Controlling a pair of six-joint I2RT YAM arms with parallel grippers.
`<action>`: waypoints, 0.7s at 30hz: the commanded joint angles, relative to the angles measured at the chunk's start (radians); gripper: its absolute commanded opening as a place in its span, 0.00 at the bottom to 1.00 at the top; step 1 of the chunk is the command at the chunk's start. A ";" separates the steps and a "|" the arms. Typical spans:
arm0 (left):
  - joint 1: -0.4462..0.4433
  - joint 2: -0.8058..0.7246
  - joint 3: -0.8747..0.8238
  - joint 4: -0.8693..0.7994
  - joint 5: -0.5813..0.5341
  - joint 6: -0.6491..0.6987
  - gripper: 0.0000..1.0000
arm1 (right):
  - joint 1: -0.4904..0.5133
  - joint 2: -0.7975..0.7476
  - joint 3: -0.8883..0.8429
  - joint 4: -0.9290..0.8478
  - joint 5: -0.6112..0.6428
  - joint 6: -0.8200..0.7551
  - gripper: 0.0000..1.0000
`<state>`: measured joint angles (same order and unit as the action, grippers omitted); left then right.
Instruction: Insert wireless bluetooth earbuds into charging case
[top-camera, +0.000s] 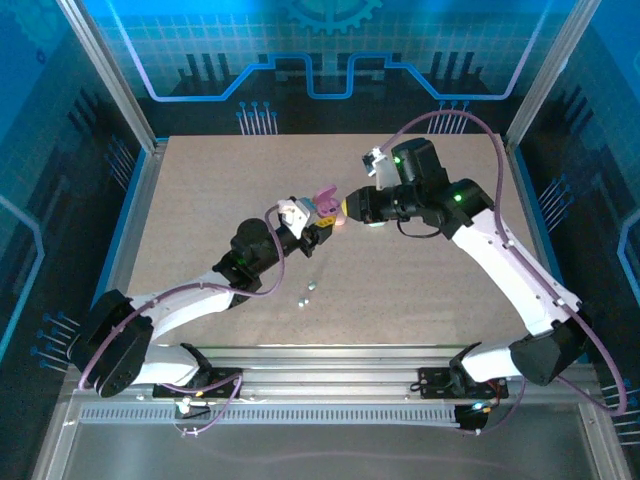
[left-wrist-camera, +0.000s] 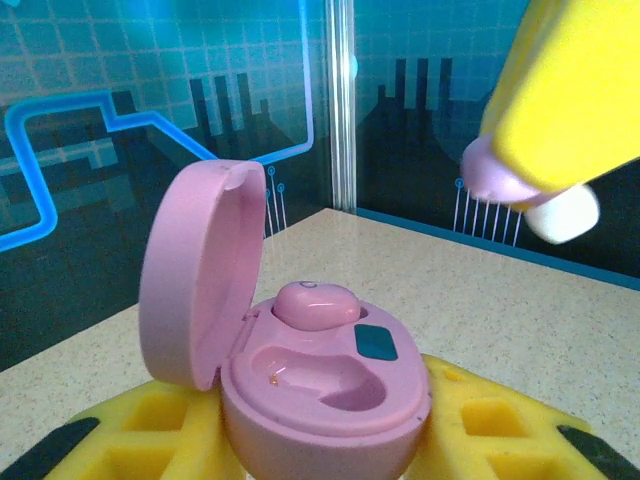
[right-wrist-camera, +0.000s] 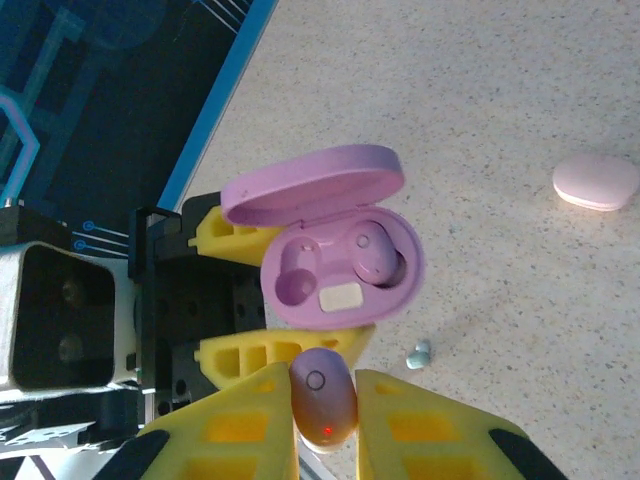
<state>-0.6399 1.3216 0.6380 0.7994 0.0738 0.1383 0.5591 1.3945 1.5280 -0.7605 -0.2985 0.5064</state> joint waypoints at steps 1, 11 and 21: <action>-0.011 0.008 0.008 0.066 -0.023 0.026 0.35 | 0.027 0.033 0.050 0.029 -0.004 0.031 0.19; -0.021 0.007 0.010 0.064 -0.018 0.021 0.35 | 0.061 0.095 0.092 0.051 0.031 0.057 0.19; -0.024 0.004 0.012 0.071 -0.024 0.012 0.36 | 0.089 0.144 0.129 0.017 0.078 0.046 0.19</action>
<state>-0.6533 1.3216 0.6380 0.8154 0.0639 0.1402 0.6277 1.5261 1.6230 -0.7330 -0.2501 0.5507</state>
